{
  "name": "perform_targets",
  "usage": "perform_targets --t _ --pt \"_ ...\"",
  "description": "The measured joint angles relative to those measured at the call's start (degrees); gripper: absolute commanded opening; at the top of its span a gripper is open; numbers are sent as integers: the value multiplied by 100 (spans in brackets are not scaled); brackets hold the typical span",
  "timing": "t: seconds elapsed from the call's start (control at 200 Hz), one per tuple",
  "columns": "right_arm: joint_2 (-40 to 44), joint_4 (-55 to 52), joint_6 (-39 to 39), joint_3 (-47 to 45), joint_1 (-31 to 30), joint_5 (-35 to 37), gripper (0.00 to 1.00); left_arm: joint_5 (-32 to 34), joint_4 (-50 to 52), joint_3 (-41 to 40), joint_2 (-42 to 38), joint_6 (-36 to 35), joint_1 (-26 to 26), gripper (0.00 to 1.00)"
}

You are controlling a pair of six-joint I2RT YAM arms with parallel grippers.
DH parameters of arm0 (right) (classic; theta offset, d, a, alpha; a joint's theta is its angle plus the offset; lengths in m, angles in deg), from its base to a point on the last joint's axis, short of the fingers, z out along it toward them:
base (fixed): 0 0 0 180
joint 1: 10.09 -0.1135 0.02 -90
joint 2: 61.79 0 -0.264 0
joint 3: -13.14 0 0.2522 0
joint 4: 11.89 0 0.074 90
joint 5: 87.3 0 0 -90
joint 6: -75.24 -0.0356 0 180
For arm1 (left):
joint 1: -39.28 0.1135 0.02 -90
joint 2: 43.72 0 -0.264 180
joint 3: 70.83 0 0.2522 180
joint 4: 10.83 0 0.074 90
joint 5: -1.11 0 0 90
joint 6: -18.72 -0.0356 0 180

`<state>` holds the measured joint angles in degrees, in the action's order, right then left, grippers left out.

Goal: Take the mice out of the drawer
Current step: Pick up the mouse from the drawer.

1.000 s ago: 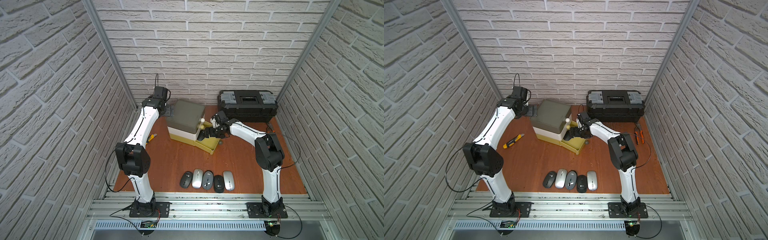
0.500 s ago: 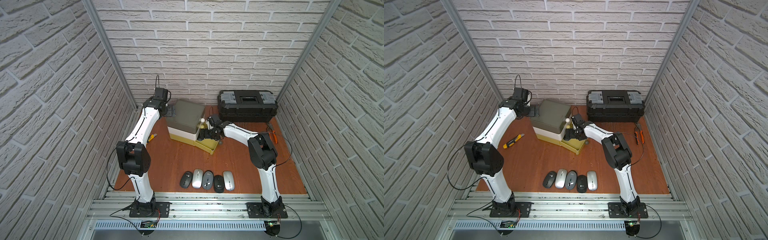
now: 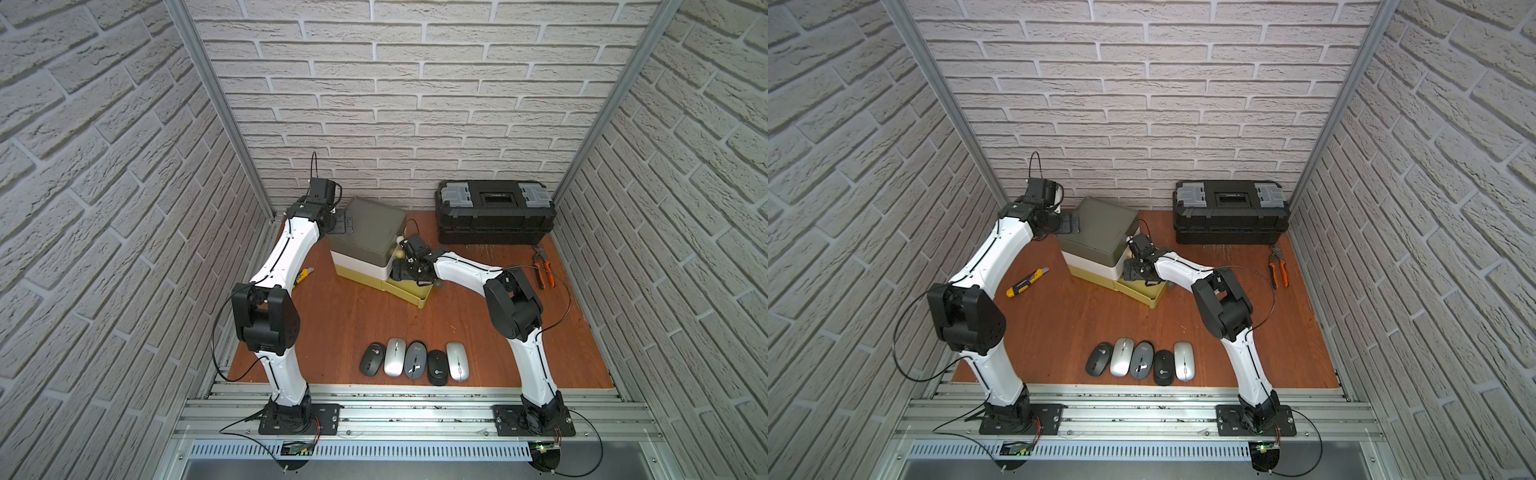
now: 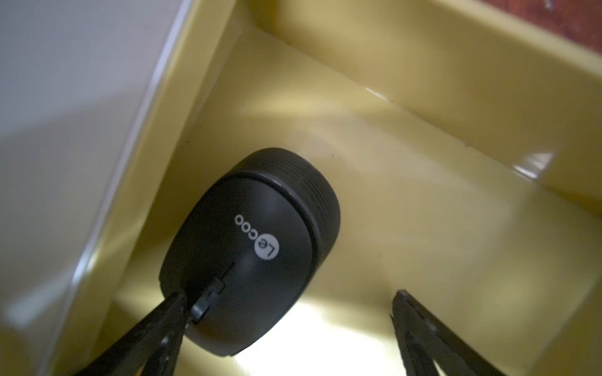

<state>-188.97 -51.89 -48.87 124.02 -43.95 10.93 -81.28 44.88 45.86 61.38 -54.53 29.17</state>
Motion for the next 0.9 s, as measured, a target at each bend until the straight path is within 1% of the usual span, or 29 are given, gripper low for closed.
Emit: perform_targets --t 0.24,0.405,0.64,0.705,0.805,0.9 --pt "-2 -501 44 181 -120 1008 98 -24 -9 -72 -59 -2 0 98" --pt "-2 -680 61 212 -98 1362 98 -33 -31 -120 -90 -2 0 98" --pt "26 -584 175 155 -48 1447 98 -48 -37 -181 -142 -2 0 98" --pt "107 -417 227 7 -28 1438 98 -50 -37 -192 -149 -2 0 98" --pt "313 -118 297 -308 33 1244 99 -68 -37 -201 -155 0 0 98" --pt "341 -96 313 -304 107 1086 99 -85 -37 -201 -155 0 0 98"
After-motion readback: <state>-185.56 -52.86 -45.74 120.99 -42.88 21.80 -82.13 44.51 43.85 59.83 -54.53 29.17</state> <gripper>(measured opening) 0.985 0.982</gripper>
